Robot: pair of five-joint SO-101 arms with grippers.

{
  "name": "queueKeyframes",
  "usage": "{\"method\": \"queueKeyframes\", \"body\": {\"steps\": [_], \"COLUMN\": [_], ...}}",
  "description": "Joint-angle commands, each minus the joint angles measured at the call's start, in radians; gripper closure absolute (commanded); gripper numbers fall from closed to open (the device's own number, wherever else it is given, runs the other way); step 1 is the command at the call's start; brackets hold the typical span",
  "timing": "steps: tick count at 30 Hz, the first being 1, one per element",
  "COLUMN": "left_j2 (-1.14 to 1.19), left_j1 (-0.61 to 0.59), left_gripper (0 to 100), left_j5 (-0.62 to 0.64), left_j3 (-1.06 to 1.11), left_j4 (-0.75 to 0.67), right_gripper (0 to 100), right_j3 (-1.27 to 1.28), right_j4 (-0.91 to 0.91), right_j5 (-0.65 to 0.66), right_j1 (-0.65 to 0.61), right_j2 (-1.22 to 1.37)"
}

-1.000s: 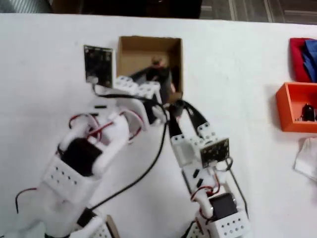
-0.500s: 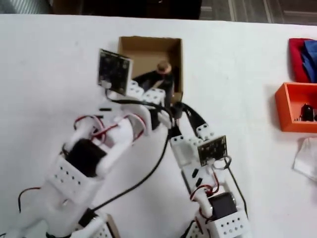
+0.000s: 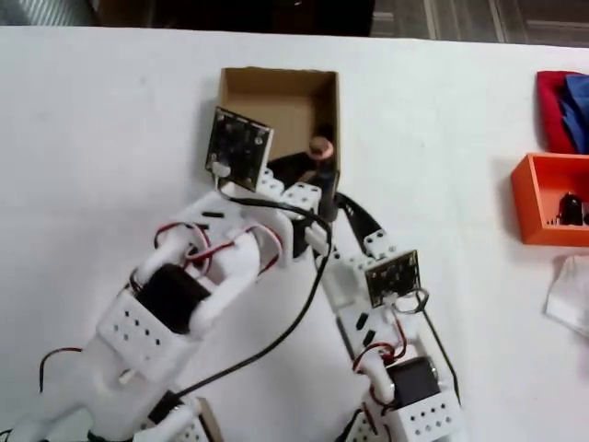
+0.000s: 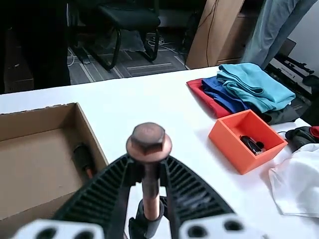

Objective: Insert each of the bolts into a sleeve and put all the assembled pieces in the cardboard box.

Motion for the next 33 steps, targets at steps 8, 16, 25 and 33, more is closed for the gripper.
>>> {"method": "queueKeyframes", "body": {"steps": [8, 16, 25, 33], "left_j2": [0.002, 0.002, -0.006, -0.008], "left_j1": [0.008, 0.008, 0.008, 0.008], "left_gripper": [97, 97, 97, 93], "left_j5": [-0.169, -0.166, -0.164, -0.169], "left_j3": [0.031, 0.117, 0.116, 0.108], "left_j4": [-0.052, -0.055, 0.043, 0.13], "right_gripper": [97.7, 97.7, 97.7, 97.7], "right_j3": [0.011, 0.011, 0.011, 0.011], "right_j4": [0.001, 0.001, 0.001, 0.001], "right_j5": [0.0, 0.0, 0.0, 0.0], "right_j1": [-0.004, -0.004, -0.002, -0.002], "right_j2": [-0.013, -0.013, -0.015, -0.015]}}
